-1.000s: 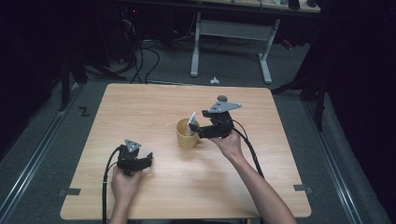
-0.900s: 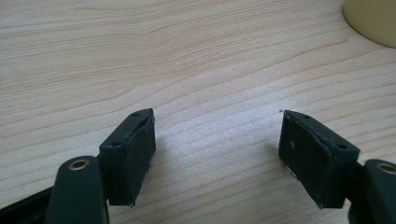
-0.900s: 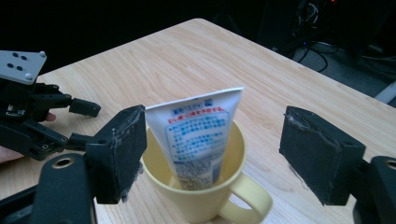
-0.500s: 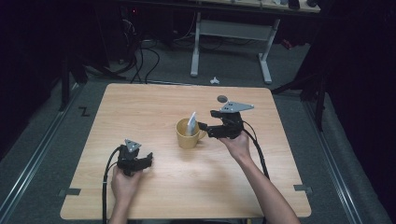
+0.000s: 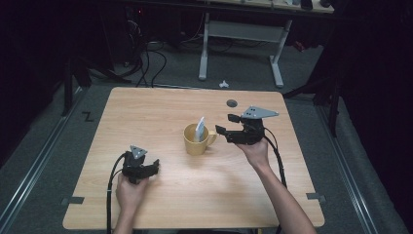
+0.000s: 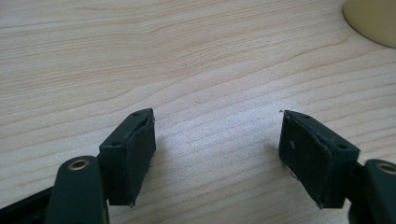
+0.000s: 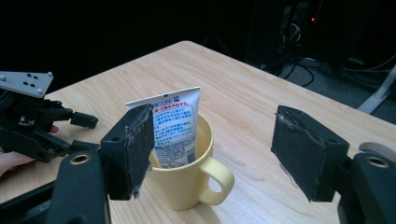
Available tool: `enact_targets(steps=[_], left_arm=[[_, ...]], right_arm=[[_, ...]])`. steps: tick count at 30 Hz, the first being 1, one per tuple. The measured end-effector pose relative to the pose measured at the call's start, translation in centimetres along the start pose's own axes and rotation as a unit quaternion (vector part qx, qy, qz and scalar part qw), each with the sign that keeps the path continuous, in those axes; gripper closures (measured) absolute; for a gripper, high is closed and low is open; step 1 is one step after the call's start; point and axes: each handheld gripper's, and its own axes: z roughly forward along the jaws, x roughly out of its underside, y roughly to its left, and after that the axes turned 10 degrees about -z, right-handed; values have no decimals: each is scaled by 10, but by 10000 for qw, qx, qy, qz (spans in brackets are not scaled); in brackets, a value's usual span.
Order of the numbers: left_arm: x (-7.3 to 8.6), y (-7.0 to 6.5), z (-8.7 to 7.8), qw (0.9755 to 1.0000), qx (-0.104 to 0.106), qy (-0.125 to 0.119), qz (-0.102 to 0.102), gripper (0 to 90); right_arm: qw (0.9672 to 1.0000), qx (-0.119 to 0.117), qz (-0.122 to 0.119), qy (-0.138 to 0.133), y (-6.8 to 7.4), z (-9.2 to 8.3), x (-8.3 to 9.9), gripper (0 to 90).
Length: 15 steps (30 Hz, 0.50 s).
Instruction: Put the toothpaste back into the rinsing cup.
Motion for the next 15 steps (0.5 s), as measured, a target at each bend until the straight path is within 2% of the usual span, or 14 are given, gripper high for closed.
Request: enact_targets(steps=[5, 15], left_arm=[[0, 0, 0, 10000, -1, 0, -1, 276], [0, 0, 0, 10000, 0, 0, -2, 276]], right_arm=[[9999, 57, -5, -88, 0, -6, 2, 319], [9998, 162, 54, -88, -3, -15, 5, 339]])
